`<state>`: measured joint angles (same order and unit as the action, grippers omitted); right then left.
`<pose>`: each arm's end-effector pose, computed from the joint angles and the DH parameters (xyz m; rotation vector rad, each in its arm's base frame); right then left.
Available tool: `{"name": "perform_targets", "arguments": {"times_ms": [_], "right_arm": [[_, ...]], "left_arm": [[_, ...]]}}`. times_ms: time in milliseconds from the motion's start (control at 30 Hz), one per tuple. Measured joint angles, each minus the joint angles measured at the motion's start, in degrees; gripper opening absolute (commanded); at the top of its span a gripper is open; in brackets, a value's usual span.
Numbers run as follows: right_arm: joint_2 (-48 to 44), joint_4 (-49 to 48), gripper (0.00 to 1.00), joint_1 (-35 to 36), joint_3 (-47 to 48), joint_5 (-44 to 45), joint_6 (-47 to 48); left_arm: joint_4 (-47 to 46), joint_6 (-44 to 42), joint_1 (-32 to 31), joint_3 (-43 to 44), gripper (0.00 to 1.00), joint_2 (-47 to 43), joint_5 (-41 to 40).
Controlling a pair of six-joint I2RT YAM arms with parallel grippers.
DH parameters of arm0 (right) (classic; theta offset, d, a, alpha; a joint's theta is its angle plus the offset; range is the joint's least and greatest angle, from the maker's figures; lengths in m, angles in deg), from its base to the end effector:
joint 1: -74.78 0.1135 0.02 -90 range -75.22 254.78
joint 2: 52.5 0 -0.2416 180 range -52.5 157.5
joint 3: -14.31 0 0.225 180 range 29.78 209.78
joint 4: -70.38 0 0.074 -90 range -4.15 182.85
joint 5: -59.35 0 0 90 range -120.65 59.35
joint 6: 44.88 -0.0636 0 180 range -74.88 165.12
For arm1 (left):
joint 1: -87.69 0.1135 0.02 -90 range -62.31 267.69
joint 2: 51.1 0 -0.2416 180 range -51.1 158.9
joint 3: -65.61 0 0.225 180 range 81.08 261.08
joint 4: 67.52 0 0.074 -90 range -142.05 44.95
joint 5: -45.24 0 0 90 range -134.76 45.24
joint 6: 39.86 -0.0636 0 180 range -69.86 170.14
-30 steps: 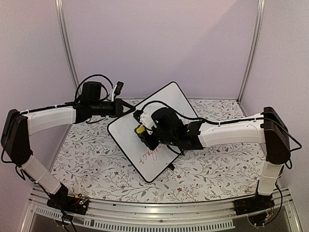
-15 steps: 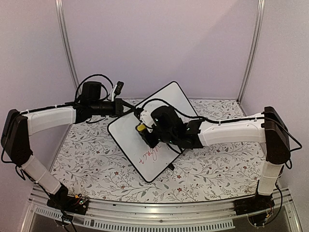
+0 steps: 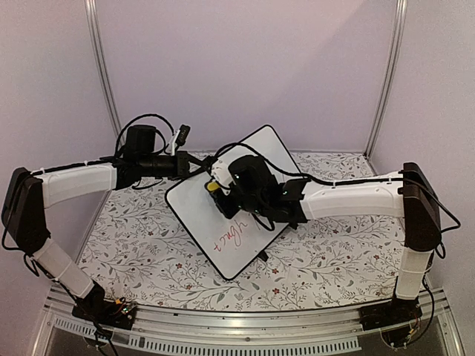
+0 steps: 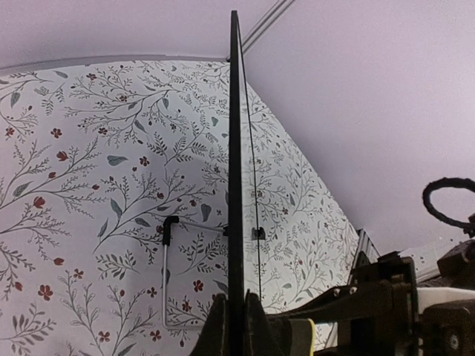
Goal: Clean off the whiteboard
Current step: Erase the whiteboard at the center of the board.
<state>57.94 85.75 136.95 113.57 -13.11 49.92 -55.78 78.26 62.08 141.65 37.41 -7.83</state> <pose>0.2250 0.3851 0.2361 -0.9524 1.7884 0.3256 0.2966 -0.1846 0.2552 0.4023 2.0829 -1.2238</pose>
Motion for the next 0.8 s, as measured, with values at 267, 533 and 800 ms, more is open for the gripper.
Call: {"name": "perform_targets", "arguments": {"times_ms": [267, 533, 800], "right_arm": [[-3.2, -1.6, 0.04, 0.1, -8.1, -0.3, -1.7], [-3.8, -0.6, 0.04, 1.1, -9.7, 0.2, -2.2], [-1.4, 1.4, 0.04, 1.3, -3.0, 1.0, 0.0]], "left_arm": [[0.0, 0.0, 0.1, -0.1, 0.00, 0.0, -0.1], [-0.1, 0.0, 0.1, -0.1, 0.00, 0.0, 0.0], [-0.2, 0.0, 0.1, -0.1, 0.00, 0.0, 0.3]]}}
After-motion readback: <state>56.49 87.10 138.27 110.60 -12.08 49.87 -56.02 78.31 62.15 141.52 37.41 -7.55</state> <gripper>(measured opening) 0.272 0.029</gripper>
